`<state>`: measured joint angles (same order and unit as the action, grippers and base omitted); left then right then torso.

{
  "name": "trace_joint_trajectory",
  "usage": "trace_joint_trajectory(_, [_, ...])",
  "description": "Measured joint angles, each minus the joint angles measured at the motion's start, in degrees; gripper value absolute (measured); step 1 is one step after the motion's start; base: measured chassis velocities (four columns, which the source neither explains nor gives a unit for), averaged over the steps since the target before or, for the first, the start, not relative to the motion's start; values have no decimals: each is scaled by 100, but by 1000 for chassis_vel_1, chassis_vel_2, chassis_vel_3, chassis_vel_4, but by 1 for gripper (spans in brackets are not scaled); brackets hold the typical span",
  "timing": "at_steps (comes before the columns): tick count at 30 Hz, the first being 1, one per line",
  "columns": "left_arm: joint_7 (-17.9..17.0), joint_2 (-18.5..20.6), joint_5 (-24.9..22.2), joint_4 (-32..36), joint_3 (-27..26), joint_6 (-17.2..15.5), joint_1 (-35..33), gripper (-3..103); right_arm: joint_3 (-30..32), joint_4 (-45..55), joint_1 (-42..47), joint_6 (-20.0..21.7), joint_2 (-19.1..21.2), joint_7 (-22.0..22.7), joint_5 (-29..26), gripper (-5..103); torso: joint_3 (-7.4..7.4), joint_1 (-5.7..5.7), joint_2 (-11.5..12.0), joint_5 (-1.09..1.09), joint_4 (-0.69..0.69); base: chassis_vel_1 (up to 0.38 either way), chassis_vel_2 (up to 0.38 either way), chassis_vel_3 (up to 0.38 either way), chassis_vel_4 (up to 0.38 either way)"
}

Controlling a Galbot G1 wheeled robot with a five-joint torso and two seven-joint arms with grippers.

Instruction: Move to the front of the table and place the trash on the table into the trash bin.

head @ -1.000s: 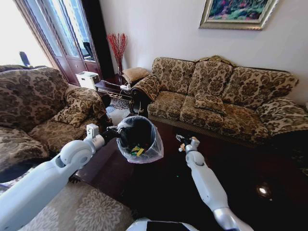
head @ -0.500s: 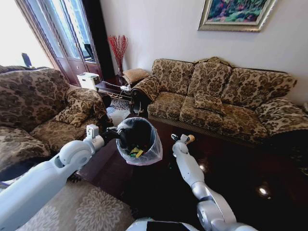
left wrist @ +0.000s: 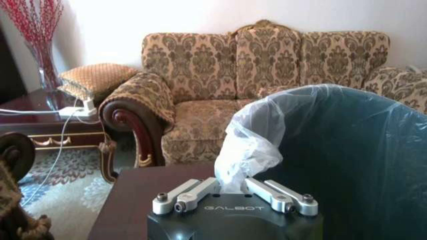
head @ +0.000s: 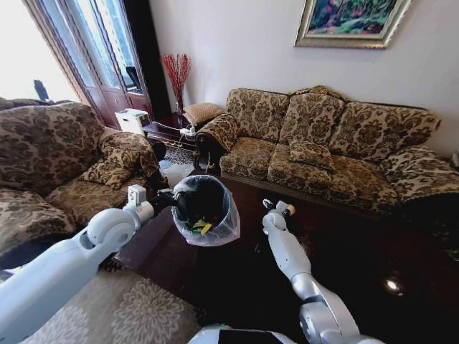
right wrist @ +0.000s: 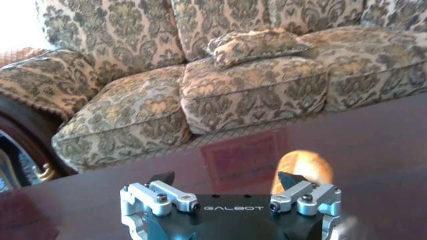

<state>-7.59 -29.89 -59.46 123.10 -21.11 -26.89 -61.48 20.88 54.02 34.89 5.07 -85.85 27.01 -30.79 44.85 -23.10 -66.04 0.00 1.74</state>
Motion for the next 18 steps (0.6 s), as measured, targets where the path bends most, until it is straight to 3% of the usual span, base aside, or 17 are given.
trace_joint_trajectory(4, [48, -21, 10, -17, -16, 22, -1, 1, 54, 108, 75, 46, 43, 142, -93, 100, 0, 0, 0, 1, -1, 0, 0, 0, 0])
trace_joint_trajectory(8, [117, -34, 40, -61, -73, 62, -35, 1, 65, 114, 91, 132, 113, 416, -541, 100, 0, 0, 0, -1, 1, 0, 0, 0, 0])
trace_joint_trajectory(13, [129, -48, 41, -63, -25, 74, 18, 1, 44, -104, -3, 266, 99, 437, -1031, 100, 0, 0, 0, 0, 0, 0, 0, 0, 0])
trace_joint_trajectory(18, [130, -44, 40, -46, 8, 80, 28, 1, 48, -270, -12, 284, -6, 370, -1132, 100, 0, 0, -1, 0, 0, 0, 0, 0, 0])
